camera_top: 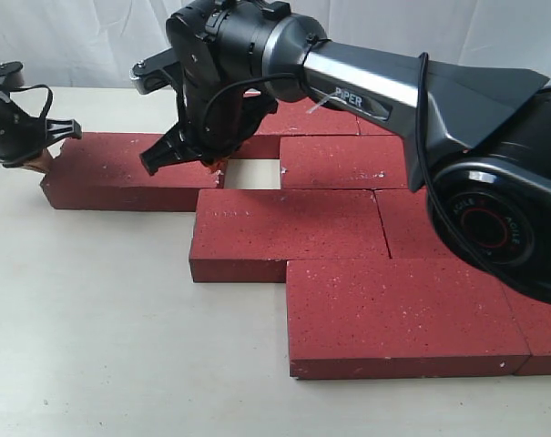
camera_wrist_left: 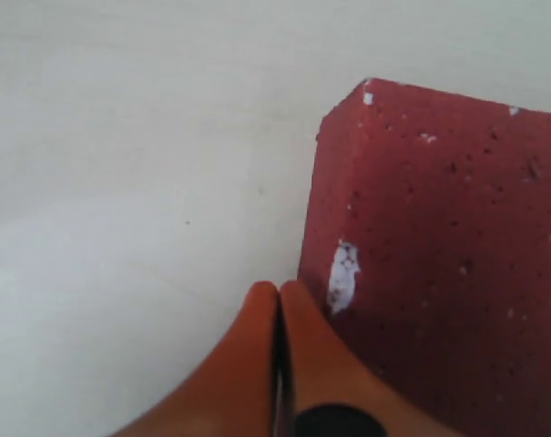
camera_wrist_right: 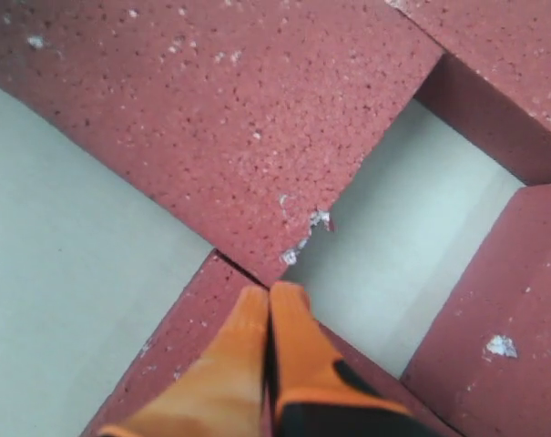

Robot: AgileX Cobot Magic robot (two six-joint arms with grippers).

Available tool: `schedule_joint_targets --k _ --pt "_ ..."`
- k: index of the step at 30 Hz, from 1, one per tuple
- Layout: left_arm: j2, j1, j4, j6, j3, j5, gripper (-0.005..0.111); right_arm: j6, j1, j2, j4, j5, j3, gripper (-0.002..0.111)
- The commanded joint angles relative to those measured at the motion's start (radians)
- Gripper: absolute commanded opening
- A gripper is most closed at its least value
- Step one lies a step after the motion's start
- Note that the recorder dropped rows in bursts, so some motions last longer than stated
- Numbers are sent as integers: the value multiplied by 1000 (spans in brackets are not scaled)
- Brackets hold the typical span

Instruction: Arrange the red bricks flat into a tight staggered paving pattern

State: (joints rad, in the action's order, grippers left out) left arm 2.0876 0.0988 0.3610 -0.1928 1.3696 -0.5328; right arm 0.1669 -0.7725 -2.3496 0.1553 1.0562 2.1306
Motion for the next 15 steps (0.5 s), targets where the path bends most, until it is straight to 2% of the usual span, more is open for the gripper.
schedule_joint_targets --k 1,7,15 --pt "5 -3 163 -146 -5 -13 0 54 5 2 7 -51 -2 -1" --pt "24 -16 169 -151 -5 -25 0 154 5 2 25 -98 -2 -1" --pt "70 -81 186 -151 -5 -34 0 168 5 2 36 -109 -2 -1"
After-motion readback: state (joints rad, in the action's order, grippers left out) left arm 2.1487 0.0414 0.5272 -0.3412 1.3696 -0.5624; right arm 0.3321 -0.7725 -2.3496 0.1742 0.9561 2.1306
